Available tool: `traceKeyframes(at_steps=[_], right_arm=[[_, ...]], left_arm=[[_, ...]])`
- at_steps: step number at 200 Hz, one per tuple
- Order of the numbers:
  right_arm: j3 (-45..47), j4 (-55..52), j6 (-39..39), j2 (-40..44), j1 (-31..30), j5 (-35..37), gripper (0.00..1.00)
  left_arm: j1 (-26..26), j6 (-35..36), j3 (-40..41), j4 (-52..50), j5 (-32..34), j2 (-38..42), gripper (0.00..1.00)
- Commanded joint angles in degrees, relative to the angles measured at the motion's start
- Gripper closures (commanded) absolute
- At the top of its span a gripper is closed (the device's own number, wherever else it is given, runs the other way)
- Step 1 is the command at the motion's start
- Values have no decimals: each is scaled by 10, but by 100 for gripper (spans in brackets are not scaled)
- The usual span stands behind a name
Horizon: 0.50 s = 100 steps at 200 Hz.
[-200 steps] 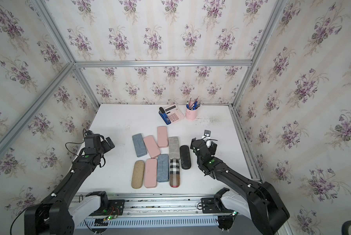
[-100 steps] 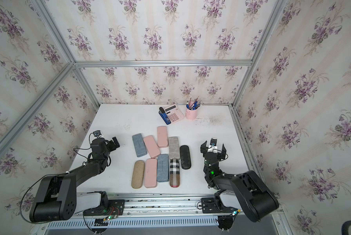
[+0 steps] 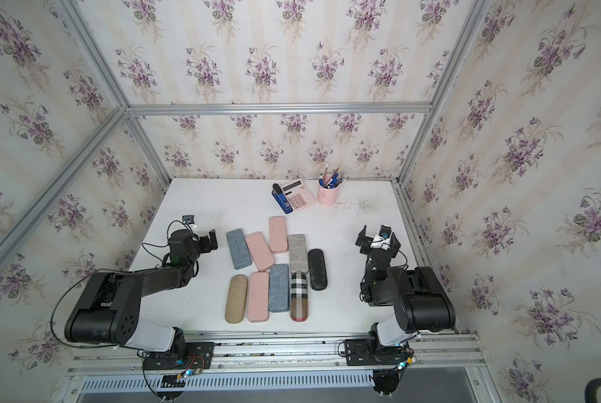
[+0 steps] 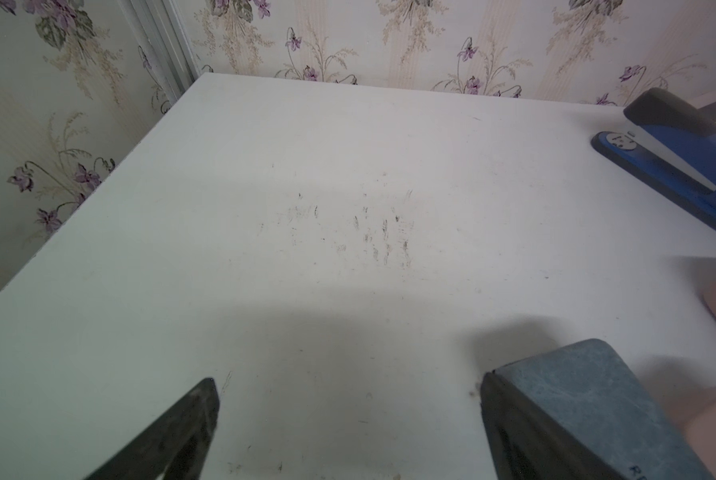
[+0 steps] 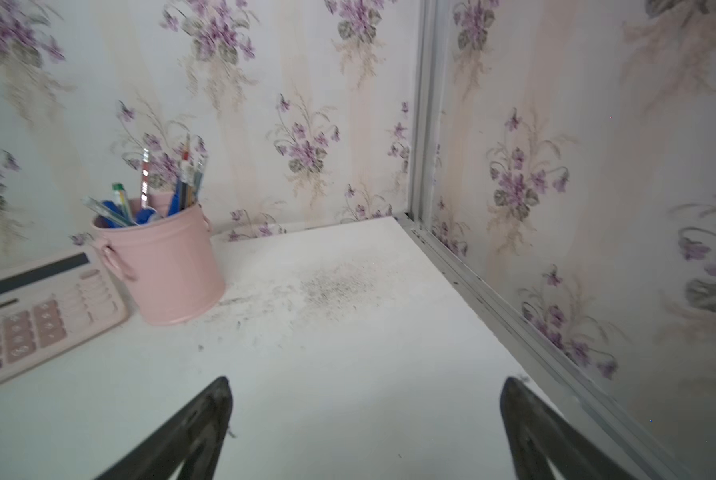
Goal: Close the glasses case
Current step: Reset both arms
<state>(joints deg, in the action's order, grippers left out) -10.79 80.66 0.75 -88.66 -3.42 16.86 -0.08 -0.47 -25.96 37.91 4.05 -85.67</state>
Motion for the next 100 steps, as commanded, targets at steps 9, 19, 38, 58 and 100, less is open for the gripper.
traceKeyframes(at_steps=[9,19,38,58,100], right_arm=[[3,-5,18,0,0,-41,0],[18,-3,25,6,0,-37,0],[6,-8,22,0,-2,-24,0],[-3,-34,21,5,-5,-25,0],[-5,-34,20,2,-5,-25,0]], left_arm=[[0,9,-2,10,-4,1,0],[0,10,-1,11,-4,2,0],[0,9,-1,10,-4,2,0],[1,10,-1,10,-4,2,0],[1,10,-1,12,-4,3,0]])
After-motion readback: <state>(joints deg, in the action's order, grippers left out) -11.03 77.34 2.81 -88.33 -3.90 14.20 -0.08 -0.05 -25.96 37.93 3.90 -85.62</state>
